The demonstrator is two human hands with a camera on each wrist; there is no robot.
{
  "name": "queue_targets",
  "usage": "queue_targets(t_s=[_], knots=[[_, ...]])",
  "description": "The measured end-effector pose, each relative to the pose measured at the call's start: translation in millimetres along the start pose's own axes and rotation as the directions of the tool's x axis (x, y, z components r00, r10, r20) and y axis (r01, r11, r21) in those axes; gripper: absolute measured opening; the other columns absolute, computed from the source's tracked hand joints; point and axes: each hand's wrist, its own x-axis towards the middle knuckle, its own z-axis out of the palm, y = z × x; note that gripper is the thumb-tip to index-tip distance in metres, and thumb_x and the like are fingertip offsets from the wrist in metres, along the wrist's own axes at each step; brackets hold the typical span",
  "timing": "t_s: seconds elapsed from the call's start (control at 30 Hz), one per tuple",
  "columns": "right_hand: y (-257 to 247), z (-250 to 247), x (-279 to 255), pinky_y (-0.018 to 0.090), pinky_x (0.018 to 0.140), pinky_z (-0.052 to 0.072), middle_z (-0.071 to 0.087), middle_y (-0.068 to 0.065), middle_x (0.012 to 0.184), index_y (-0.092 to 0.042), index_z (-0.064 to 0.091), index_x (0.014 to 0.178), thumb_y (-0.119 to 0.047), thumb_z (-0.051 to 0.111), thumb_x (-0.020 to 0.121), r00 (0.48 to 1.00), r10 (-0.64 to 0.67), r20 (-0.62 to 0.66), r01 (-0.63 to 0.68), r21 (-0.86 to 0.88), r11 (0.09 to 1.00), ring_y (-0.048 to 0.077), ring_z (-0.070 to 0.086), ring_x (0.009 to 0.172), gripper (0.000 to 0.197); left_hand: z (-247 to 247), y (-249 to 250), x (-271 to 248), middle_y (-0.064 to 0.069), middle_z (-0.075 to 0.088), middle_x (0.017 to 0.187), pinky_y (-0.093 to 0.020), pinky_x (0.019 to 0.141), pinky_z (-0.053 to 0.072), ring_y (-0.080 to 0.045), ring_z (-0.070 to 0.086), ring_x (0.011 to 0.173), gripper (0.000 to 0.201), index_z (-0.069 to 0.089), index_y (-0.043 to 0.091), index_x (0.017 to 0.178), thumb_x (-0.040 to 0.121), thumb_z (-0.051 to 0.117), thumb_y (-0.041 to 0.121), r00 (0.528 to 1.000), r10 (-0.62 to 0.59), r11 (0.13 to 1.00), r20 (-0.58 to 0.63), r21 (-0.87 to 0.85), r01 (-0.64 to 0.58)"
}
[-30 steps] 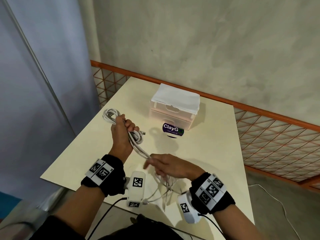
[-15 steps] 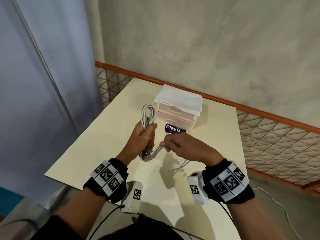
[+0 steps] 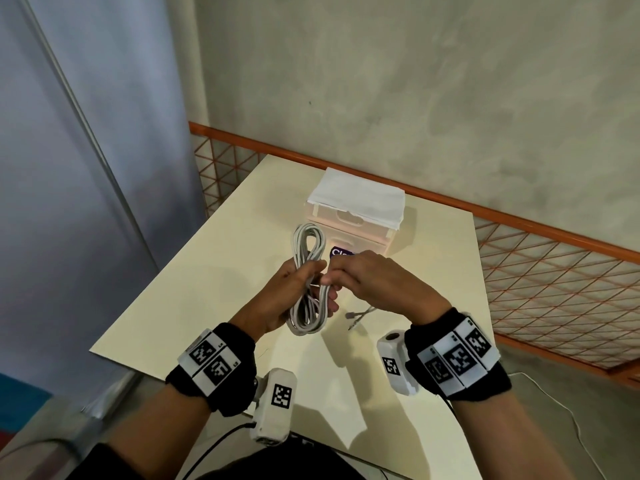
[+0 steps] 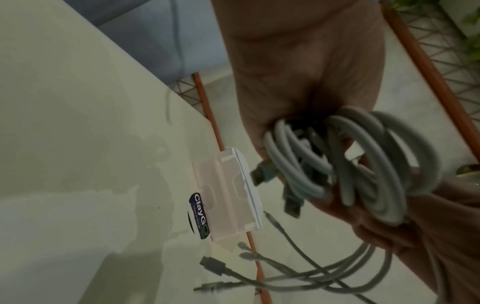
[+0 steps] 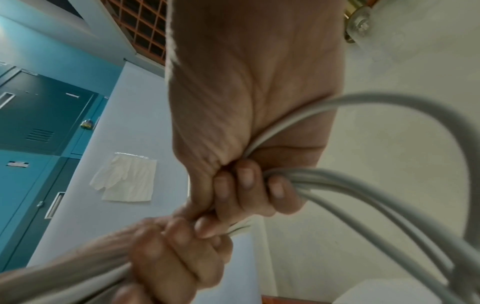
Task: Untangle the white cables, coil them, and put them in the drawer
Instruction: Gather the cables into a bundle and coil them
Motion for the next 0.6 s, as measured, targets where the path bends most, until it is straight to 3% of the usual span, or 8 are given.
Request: queue_targets(t_s=[0.13, 0.23, 0.4, 0.5, 0.6], knots=[[2.6, 3.3, -1.0, 0.030, 0.072, 0.049, 0.069, -0.004, 0.079, -0.017, 0.065, 0.081, -0.040, 0.054, 0.091, 0.998, -0.053, 0.015, 0.051, 0.118, 0.992, 0.010, 0.061, 0.074, 0.028, -0.3, -1.1, -2.1, -0.005, 0.052, 0.043, -0.023, 0.042, 0.045, -0.018, 0.051, 0.036, 0.035, 0.055, 0.004, 0.067, 0.096, 0.039, 0.015, 0.999, 0.030, 0.991, 0.023, 0.130, -0.033], [16.7, 1.4, -7.0, 0.024, 0.058, 0.043, 0.057, -0.003, 0.055, -0.010, 0.063, 0.073, -0.039, 0.059, 0.089, 0.982, 0.048, 0.185, -0.110, 0.342, 0.933, 0.010, 0.052, 0.053, 0.033, -1.7, -3.0, -0.4, -0.003, 0.045, 0.039, -0.023, 0.039, 0.039, -0.018, 0.040, 0.031, 0.039, 0.047, 0.007, 0.061, 0.096, 0.045, 0.022, 1.000, 0.020, 0.989, -0.001, 0.149, -0.019], [38.9, -3.2, -17.2, 0.024, 0.063, 0.044, 0.044, -0.005, 0.053, -0.014, 0.059, 0.072, -0.040, 0.048, 0.090, 0.943, 0.027, 0.331, -0.208, 0.526, 0.825, 0.009, 0.044, 0.052, 0.033, -6.5, -5.1, -1.2, 0.001, 0.048, 0.046, -0.021, 0.041, 0.037, -0.015, 0.041, 0.034, 0.036, 0.046, 0.012, 0.064, 0.097, 0.046, 0.025, 0.991, -0.044, 0.975, 0.126, 0.220, 0.015], [32.7, -4.9, -15.3, 0.022, 0.056, 0.038, 0.035, 0.002, 0.055, -0.013, 0.057, 0.068, -0.042, 0.049, 0.094, 0.951, 0.070, 0.303, -0.219, 0.493, 0.842, 0.012, 0.035, 0.050, 0.040, -7.7, -7.5, -2.3, 0.003, 0.051, 0.048, -0.019, 0.040, 0.039, -0.013, 0.046, 0.035, 0.031, 0.048, 0.011, 0.070, 0.099, 0.043, 0.022, 0.970, -0.103, 0.974, 0.221, 0.219, 0.054], [29.8, -2.7, -11.3, 0.026, 0.058, 0.031, 0.039, 0.008, 0.058, -0.013, 0.057, 0.061, -0.045, 0.057, 0.089, 0.977, 0.095, 0.189, -0.163, 0.389, 0.907, 0.015, 0.035, 0.056, 0.042, -8.0, -9.5, -1.4, 0.001, 0.055, 0.053, -0.022, 0.046, 0.045, -0.015, 0.055, 0.043, 0.030, 0.054, 0.011, 0.072, 0.098, 0.044, 0.021, 0.960, -0.130, 0.982, 0.247, 0.164, 0.091]])
